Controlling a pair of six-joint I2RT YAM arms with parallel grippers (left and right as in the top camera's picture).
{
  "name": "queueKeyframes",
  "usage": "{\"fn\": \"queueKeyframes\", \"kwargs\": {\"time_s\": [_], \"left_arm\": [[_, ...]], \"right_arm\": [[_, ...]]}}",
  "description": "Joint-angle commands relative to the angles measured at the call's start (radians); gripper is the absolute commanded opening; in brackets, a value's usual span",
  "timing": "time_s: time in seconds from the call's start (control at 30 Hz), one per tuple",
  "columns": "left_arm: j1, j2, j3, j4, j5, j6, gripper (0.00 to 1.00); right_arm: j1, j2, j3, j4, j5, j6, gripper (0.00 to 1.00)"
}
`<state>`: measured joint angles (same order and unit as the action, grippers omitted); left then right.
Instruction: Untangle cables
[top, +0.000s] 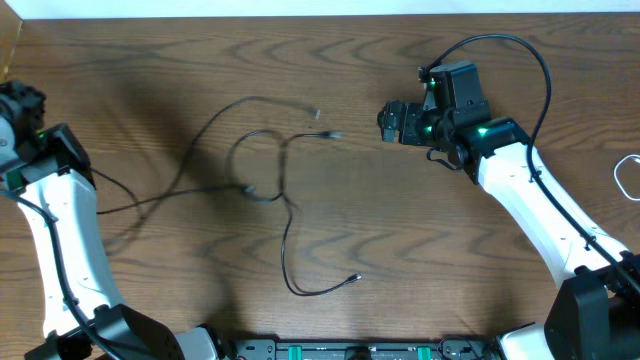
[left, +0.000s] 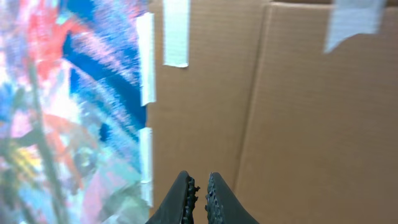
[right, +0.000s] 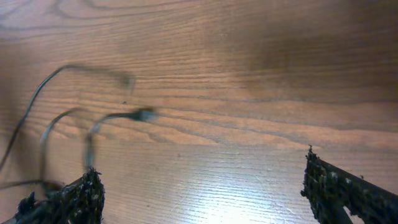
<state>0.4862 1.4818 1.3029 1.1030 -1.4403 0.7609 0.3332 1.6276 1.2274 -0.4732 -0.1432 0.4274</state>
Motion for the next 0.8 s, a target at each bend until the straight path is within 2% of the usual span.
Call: {"fn": "queueKeyframes", "kwargs": {"time_s": [0.0,0.17,0.33,0.47,0.77], "left_arm": [[-0.006,-0.004,0.017,0.000,-0.092,-0.004,0.07],[-0.069,0.011,0.017,-0.013,-0.129,-0.006,0.08],[-0.195,0.032,0.015,-0.072,-0.129,-0.006,0.08],[-0.251,0.047,0.008,-0.116,-0.129,-0.006,0.08],[-0.281,0.103,-0.011,-0.160,-0.129,-0.006,0.08]], "right_arm": [[0.016,-0.003,0.002,0.009,-0.077,-0.114,0.99],[0.074,0.055,0.001,0.014,-0.073,-0.060,0.99],[0.208,0.169,0.001,0.083,-0.181,-0.062,0.99],[0.307,0.225,0.001,0.137,-0.177,-0.029,0.99],[0.483,0.269,0.001,0.242,-0.162,-0.007,0.99]]}}
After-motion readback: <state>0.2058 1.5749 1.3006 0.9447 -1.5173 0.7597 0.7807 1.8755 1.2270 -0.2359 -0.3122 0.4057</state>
